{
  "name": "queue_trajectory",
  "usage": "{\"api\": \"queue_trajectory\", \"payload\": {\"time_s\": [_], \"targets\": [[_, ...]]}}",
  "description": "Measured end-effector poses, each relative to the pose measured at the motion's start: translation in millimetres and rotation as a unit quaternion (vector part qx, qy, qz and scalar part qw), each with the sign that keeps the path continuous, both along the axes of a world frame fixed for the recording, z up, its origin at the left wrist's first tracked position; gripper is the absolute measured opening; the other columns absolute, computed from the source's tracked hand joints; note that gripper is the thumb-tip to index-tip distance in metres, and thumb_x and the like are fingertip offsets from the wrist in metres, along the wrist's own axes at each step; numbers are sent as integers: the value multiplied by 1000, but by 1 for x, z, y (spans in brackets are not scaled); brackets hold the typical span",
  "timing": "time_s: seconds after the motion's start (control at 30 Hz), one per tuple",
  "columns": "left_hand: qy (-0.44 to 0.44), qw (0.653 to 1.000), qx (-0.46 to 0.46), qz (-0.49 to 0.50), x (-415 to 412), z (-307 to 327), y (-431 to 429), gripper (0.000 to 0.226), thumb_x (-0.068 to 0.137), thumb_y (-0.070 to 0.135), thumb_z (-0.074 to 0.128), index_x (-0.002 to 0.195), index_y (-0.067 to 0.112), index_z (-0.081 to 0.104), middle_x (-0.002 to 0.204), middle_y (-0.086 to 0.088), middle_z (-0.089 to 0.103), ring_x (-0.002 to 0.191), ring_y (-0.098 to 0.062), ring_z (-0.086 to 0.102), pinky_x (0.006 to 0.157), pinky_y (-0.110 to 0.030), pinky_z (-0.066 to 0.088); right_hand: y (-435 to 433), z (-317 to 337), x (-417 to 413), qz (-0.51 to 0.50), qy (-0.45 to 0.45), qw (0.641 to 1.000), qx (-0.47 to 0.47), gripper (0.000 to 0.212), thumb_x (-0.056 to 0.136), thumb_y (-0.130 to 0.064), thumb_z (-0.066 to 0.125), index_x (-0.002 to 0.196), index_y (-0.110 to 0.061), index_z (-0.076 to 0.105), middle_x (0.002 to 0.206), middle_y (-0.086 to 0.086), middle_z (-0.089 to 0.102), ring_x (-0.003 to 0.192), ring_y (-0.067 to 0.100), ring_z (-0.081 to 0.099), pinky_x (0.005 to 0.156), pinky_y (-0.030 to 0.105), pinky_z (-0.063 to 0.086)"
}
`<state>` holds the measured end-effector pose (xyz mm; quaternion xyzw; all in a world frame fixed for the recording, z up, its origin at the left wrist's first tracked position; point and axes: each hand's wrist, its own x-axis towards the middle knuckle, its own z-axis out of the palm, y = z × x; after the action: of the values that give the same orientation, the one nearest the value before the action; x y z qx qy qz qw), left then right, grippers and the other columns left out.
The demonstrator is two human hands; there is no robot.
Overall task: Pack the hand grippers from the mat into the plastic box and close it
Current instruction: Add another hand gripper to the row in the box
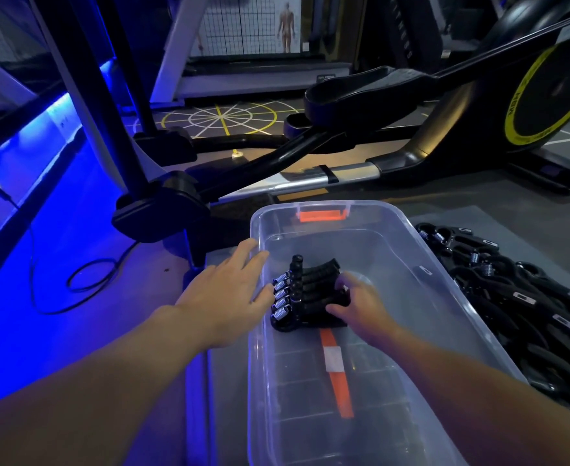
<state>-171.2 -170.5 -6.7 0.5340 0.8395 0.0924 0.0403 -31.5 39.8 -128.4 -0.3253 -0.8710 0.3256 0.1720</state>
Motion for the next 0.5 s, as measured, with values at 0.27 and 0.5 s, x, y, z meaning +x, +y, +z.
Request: {"api": "queue_trajectory", "payload": {"time_s": [0.27, 0.5], "targets": [[8, 1000, -10, 11, 4, 0, 1, 57, 101, 41, 33, 153, 20, 20, 157, 8, 7, 116, -26, 50, 91, -34, 34, -2, -5, 1, -19, -12, 1000, 10, 32, 75, -23, 76, 90, -22, 49, 66, -11, 47, 62, 8, 46, 53, 24, 31], [-1, 1000, -8, 7, -2, -1, -4, 63, 100, 45, 33, 155, 21, 14, 158, 14, 6, 111, -28, 52, 84, -32, 32, -2, -6, 2, -32, -30, 999, 25, 32, 76, -28, 75, 91, -26, 48, 64, -11, 45, 59, 7, 44, 51, 26, 30]]}}
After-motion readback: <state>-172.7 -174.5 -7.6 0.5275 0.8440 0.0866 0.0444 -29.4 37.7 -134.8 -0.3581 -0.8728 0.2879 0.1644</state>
